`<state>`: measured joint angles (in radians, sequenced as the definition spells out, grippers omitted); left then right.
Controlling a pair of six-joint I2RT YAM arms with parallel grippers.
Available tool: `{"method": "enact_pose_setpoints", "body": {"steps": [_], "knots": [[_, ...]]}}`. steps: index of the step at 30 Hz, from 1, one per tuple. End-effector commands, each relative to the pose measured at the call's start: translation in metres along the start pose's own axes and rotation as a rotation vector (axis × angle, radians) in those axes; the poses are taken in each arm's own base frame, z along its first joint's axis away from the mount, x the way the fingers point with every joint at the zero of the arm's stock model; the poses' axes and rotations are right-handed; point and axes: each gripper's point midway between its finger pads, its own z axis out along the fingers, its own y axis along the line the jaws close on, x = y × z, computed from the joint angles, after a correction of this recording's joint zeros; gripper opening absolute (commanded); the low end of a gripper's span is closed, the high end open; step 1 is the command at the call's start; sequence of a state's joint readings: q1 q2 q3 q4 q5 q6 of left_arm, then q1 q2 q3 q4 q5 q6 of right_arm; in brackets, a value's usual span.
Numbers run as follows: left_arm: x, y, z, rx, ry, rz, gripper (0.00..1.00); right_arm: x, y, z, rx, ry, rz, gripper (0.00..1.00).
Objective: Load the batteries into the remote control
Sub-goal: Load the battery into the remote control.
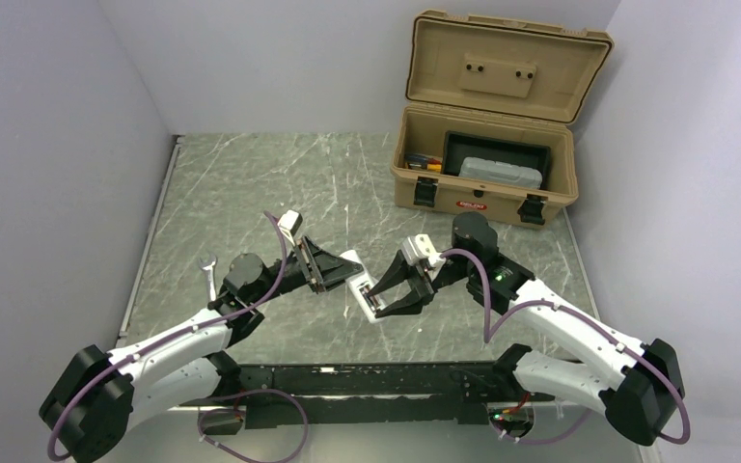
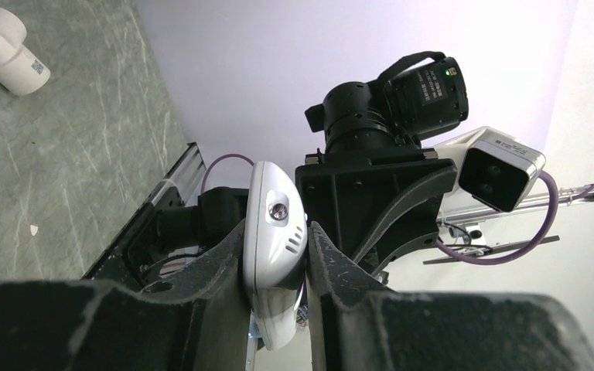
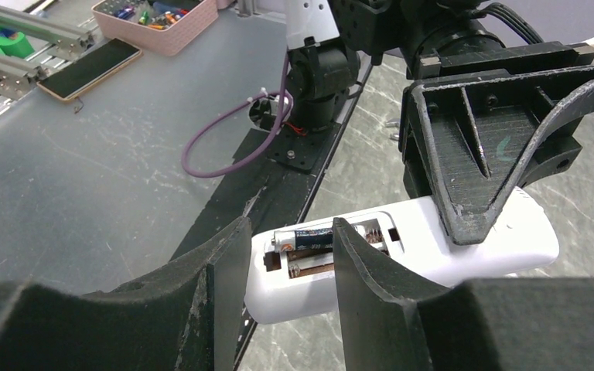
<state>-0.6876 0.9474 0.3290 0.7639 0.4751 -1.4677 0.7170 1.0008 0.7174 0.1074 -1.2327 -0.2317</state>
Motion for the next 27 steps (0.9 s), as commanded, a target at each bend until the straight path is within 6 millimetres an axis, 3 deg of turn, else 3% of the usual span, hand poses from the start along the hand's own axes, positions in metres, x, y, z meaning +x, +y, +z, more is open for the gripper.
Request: {"method": "enact_pose_setpoints", "body": {"steps": [1,27], "knots": [[-0.0003,-0.0148,-0.0013,0.062,0.004,0.016,0.0,-0.019,0.0012,0.0017,-0.033,-0.031,-0.084,0.45],[-0.0005,-0.0147,0.0006,0.067,0.007,0.013,0.0,-0.0158,0.0024,0.0028,-0.044,-0.023,-0.072,0.35]]}}
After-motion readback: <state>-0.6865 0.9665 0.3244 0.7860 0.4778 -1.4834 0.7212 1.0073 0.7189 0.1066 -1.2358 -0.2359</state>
